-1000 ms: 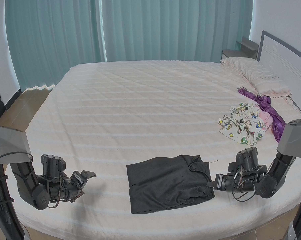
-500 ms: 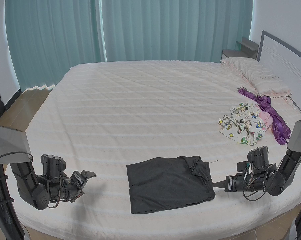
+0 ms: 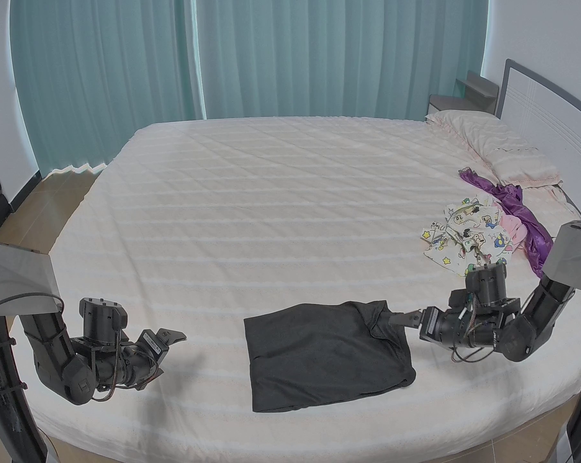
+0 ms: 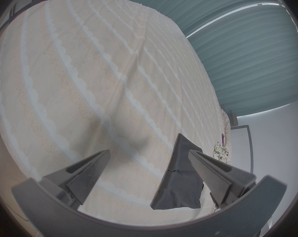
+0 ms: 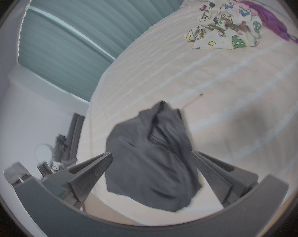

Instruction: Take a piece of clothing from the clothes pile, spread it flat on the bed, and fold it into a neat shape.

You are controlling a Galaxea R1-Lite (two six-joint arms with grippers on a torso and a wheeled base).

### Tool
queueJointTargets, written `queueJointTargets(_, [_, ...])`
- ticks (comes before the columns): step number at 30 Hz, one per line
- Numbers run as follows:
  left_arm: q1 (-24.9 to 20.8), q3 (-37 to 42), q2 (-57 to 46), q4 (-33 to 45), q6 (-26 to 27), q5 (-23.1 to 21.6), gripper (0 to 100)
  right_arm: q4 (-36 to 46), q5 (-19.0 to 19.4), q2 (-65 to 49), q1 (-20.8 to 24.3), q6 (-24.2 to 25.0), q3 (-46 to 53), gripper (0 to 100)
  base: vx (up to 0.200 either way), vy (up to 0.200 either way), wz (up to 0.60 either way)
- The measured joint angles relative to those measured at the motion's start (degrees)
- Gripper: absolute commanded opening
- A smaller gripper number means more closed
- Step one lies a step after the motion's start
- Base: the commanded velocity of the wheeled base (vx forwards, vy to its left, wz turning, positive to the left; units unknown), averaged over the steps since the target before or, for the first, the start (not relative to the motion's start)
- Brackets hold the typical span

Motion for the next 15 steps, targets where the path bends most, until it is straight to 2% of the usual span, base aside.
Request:
queueJointTargets(4, [0.00, 0.00, 0.00, 0.00, -0.01, 0.22, 100, 1.71, -1.18, 2.51, 2.23, 5.03, -8.16, 100, 0.000, 0.000, 0.00])
queueJointTargets(11, [0.00, 0.00, 0.20, -0.55, 0.00, 0.76, 100, 8.48, -6.42, 10.47, 5.28, 6.63, -21.36, 100, 0.000, 0.000, 0.00])
queueJointTargets(15, [-0.06, 0.06, 0.44, -0.94, 0.00, 0.90, 100, 9.61, -7.28, 13.47, 6.44, 7.18, -24.15, 100, 0.000, 0.000, 0.00])
